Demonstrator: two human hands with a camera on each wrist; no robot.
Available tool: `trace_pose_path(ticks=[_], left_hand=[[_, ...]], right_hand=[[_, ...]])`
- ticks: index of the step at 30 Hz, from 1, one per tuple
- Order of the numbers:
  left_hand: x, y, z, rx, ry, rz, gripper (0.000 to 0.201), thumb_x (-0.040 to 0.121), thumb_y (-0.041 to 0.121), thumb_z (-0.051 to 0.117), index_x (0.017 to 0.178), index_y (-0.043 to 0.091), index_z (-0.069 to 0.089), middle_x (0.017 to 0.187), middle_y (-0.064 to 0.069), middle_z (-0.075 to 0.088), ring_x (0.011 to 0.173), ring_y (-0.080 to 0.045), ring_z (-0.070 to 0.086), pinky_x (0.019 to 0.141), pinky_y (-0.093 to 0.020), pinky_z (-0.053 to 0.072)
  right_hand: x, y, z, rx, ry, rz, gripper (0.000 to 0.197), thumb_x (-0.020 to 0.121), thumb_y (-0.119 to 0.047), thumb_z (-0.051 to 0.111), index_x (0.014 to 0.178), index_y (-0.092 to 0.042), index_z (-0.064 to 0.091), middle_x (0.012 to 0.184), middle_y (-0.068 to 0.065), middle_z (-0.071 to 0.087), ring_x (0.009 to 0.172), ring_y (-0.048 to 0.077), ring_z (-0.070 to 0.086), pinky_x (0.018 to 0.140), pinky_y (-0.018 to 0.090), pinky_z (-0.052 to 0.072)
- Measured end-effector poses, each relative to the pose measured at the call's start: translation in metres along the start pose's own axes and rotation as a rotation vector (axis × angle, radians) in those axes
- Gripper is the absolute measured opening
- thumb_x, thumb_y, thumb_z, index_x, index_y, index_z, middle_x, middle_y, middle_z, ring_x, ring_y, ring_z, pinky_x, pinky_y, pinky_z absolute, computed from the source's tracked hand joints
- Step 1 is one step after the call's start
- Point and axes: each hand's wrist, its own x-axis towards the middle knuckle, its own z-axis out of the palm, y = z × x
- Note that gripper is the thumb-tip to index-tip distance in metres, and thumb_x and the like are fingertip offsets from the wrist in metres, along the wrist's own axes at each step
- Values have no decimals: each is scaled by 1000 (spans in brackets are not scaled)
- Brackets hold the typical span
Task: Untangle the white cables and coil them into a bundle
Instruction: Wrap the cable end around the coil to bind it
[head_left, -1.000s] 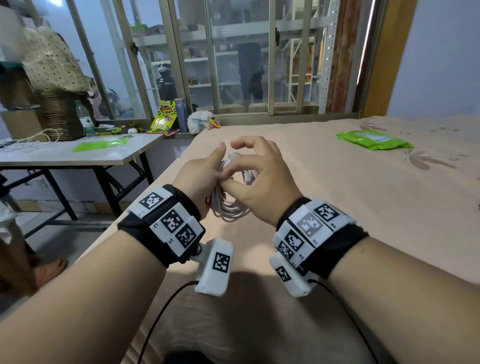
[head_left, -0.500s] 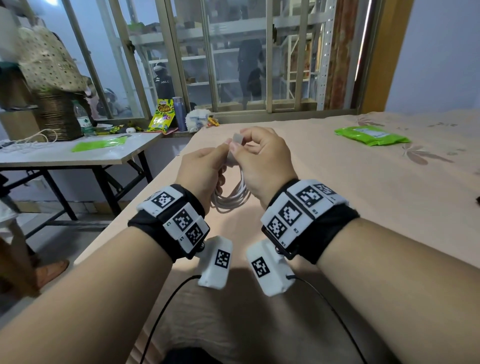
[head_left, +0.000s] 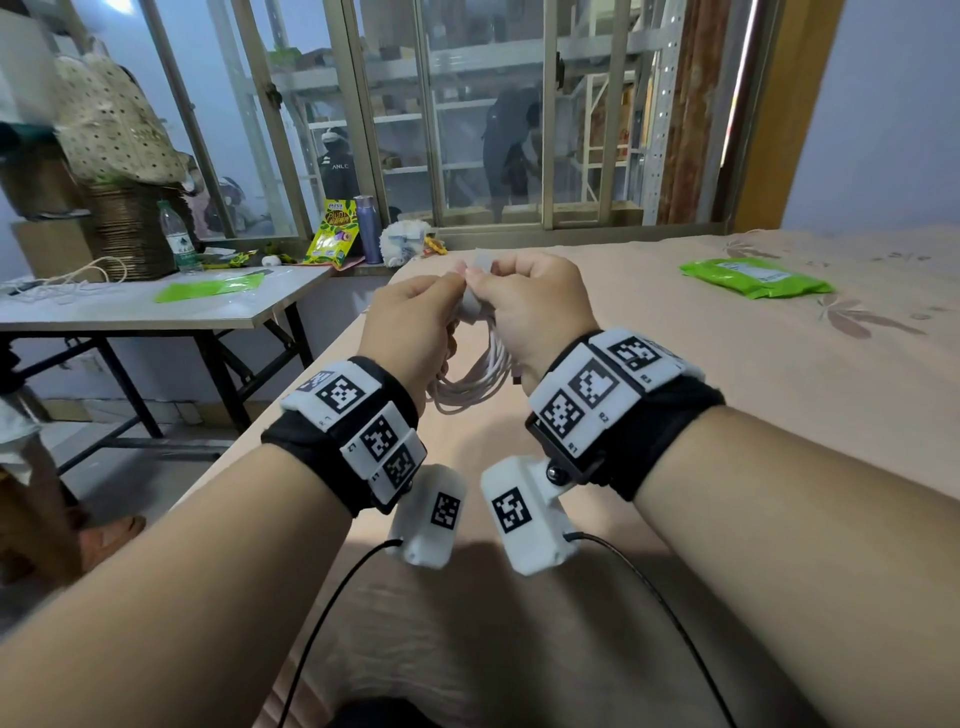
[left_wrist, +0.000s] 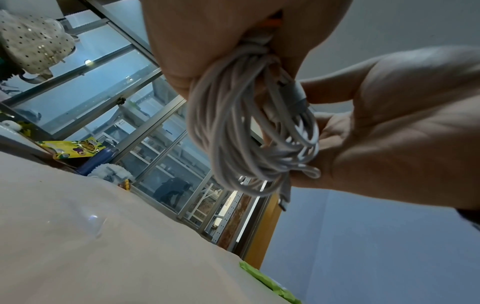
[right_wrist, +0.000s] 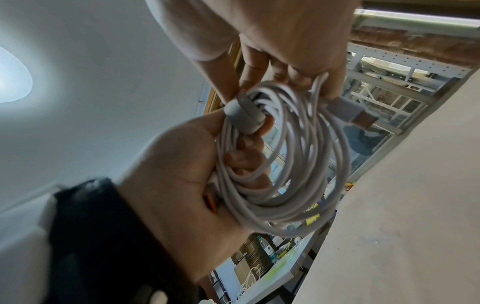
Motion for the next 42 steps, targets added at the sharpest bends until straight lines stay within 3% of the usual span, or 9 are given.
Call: trace_pose_path(ticks=[2, 4, 8, 12, 18, 23, 30, 35, 42], left_hand=[[0, 1, 0, -9, -9, -6, 41, 95, 31, 57, 58, 14, 58, 47, 2, 43, 38, -13, 33, 41, -20, 23], [-1, 2, 0, -9, -21, -6, 42, 96, 31, 56, 58, 14, 59, 42, 6, 46, 38, -13, 33, 40, -19, 23], [-4, 0, 0, -6, -44, -19, 44, 96, 35, 55, 61, 10, 63, 40, 7, 46, 38, -13, 33, 40, -19, 23], [-5, -1, 0, -48, -47, -51, 35, 91, 36, 62, 70, 7, 60, 49, 3, 45, 38, -13, 33, 41, -20, 24], [-5, 2, 2, -71, -49, -57, 34, 88, 38, 65, 78, 6, 61, 60, -4, 47, 38, -13, 35, 42, -20, 25], [-9, 8, 7, -96, -44, -25, 39, 89, 34, 64, 56, 14, 56, 44, 7, 49, 39, -13, 35, 42, -20, 25], [-8, 8, 10, -102, 1, 30, 19, 90, 29, 65, 86, 11, 57, 49, 9, 55, 40, -10, 37, 41, -20, 30], [-11, 8, 13, -76, -18, 53, 19, 92, 26, 62, 79, 12, 63, 51, 8, 58, 39, -10, 38, 39, -17, 29], [-10, 6, 15, -50, -18, 83, 24, 93, 27, 62, 84, 5, 67, 52, 7, 59, 40, -10, 38, 39, -18, 29]], right_hand=[[-3, -1, -2, 39, 18, 26, 20, 67, -24, 72, 50, -17, 64, 71, 15, 69, 79, 42, 66, 81, 57, 54], [-3, -1, -1, 66, 35, 37, 11, 65, -16, 71, 59, -18, 62, 75, 11, 68, 79, 33, 66, 81, 56, 55], [2, -1, -2, 159, 85, 91, 42, 45, -9, 63, 81, -30, 56, 99, 14, 68, 92, 38, 67, 78, 53, 57], [-1, 0, -9, 94, 33, 52, 21, 67, 3, 64, 66, -18, 68, 73, 12, 69, 75, 36, 69, 74, 53, 58], [-1, 5, -10, -8, 8, -33, 15, 77, -8, 63, 69, -14, 74, 71, 8, 74, 72, 26, 73, 78, 45, 60], [-7, 1, -14, -184, -17, -75, 35, 86, -30, 54, 71, -1, 67, 76, 14, 70, 81, 34, 64, 77, 45, 53], [-9, -2, -19, -300, -32, -147, 45, 94, -36, 47, 76, -1, 69, 75, 12, 71, 79, 30, 64, 73, 39, 52], [-5, -3, -21, -262, 2, -53, 39, 89, -31, 53, 63, -5, 66, 72, 12, 71, 80, 31, 66, 76, 40, 53], [-6, -4, -22, -259, 26, 1, 43, 91, -36, 52, 78, 0, 72, 79, 12, 73, 81, 30, 66, 75, 36, 51]])
